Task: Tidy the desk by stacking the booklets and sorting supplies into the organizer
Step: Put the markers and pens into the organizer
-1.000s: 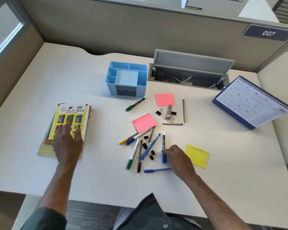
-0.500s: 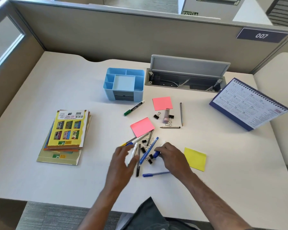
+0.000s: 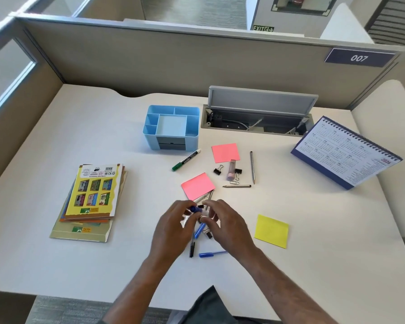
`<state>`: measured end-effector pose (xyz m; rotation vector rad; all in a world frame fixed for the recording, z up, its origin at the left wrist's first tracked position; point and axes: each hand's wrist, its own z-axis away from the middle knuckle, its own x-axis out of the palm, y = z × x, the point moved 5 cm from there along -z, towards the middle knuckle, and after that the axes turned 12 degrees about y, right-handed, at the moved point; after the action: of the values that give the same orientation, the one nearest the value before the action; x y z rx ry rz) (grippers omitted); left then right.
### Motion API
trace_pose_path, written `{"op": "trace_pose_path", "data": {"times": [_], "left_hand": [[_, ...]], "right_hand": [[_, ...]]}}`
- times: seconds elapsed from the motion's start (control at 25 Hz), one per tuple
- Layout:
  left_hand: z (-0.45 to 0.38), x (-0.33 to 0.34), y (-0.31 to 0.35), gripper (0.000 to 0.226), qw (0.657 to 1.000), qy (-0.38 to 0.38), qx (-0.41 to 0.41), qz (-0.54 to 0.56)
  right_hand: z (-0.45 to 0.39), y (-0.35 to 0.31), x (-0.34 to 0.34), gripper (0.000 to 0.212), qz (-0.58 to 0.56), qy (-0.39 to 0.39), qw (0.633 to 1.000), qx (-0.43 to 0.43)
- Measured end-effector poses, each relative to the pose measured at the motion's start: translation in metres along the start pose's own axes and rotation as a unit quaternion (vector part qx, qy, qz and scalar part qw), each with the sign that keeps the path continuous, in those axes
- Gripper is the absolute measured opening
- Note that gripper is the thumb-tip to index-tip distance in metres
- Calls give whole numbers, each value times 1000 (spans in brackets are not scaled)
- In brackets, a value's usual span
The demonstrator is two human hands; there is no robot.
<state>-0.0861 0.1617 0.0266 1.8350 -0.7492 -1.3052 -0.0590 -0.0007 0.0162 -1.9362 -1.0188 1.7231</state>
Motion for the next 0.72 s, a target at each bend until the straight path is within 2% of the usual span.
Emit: {"op": "trace_pose_path", "data": {"times": [0.16,0.44,0.56,0.72], "left_hand": [[-57,-32,-13,18,996,89,8,3],[-182,-92,-23,20,968,232,51,-82],[-216,-94,-33,19,959,255,23,-118],[-235,-71,-53,19,961,210,-17,-177]], "right_hand": [[10,20,8,40,-5,-13,998,58],[52,44,16,38,5,-31,995,94],[65,50,18,39,6,-35,994,104],[69,56,19,39,9,-46,992,119]]}}
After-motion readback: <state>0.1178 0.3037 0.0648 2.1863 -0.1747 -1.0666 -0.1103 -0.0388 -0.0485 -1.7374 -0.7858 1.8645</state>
